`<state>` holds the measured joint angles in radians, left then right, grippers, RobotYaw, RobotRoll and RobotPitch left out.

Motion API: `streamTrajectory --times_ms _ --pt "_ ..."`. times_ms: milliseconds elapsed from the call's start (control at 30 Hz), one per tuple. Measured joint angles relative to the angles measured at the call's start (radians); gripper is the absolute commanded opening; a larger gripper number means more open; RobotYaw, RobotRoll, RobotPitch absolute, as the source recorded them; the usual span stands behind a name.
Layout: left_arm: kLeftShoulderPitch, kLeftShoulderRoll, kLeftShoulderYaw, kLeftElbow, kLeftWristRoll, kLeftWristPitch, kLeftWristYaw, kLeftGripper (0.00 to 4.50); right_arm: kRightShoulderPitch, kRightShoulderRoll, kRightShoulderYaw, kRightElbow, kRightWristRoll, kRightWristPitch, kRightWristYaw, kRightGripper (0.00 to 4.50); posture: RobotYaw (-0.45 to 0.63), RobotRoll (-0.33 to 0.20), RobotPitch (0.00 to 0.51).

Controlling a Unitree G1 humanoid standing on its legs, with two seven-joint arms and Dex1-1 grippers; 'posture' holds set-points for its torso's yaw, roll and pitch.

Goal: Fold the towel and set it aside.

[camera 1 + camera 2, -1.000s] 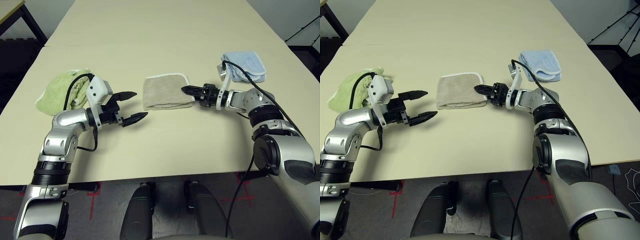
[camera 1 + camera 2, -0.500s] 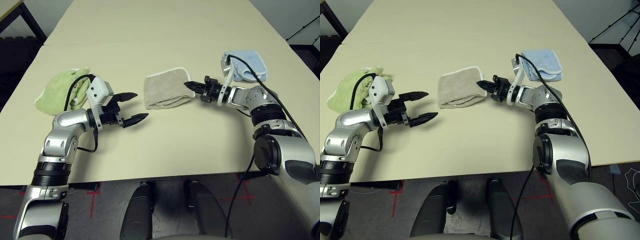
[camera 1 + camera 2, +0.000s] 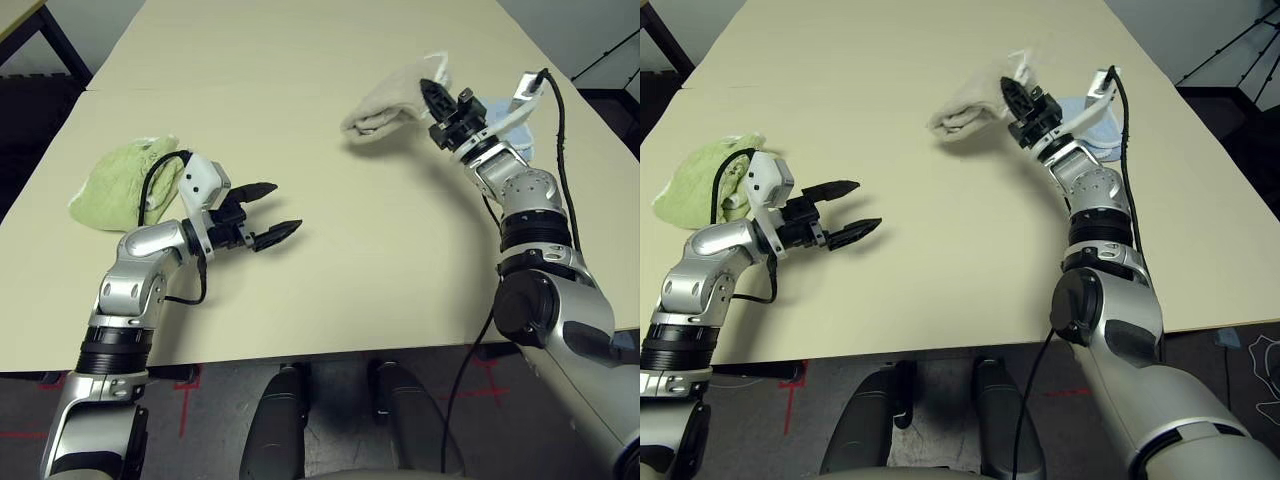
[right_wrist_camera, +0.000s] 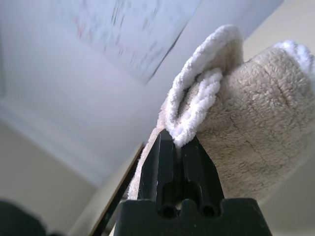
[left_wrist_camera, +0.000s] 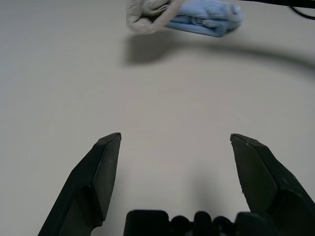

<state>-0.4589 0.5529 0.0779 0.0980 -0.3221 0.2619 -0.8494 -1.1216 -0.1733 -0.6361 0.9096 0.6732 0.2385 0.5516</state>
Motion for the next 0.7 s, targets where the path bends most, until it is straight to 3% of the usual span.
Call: streamTrajectory --times_ms 200,700 --pt "-0.001 -0.036 0.029 0.0 0.003 0.0 0.104 4.5 -0.033 -0.003 -0.007 0.119 -0.008 -0.168 -0.035 0.03 0.01 0.0 0.216" --pt "-0.052 -0.058 0.1 -0.005 0.004 -0.015 0.229 4.5 -0.159 -0.106 -0.01 0.293 -0.009 -0.27 -0.032 0.03 -0.01 0.0 0.318"
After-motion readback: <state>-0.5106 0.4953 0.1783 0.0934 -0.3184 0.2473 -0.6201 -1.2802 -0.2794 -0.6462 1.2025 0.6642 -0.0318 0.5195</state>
